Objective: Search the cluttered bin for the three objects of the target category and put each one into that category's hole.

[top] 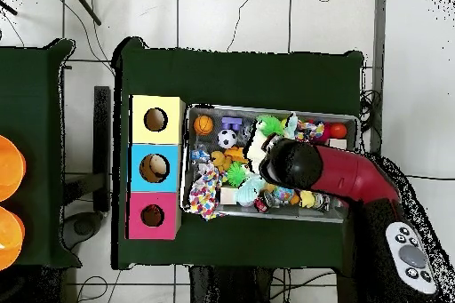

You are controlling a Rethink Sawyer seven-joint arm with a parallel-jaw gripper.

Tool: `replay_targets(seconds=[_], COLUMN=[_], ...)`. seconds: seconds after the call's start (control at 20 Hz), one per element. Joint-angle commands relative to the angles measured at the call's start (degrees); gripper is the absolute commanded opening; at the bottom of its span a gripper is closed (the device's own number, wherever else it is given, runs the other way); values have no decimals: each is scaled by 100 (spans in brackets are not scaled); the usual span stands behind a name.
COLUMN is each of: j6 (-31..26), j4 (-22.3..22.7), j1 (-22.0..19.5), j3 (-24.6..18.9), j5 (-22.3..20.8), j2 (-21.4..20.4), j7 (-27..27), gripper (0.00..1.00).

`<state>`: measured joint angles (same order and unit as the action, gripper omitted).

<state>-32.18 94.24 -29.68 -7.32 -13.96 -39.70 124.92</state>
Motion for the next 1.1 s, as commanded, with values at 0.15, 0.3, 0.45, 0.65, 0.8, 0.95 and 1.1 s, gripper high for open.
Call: replay_targets(seconds=[0.15,0.3,0.45,0.65,0.8,0.95,1.1], j6=[624,632,698,773,850,961,1063], j4=[287,224,175,112,63,52,26], j1=[-557,-742,-950,-1182,-1295,-1378,-1432], j3=[-676,-806,-944,-1088,-1163,-1210,-1251], j5=[-663,-773,-929,-1162,-1330,-1494,-1661], j2=[293,458,586,728,841,940,1048], j7=[-882,-951,-1037,-1113,-1093,-1036,-962], gripper=[0,0,0,0,0,0,0])
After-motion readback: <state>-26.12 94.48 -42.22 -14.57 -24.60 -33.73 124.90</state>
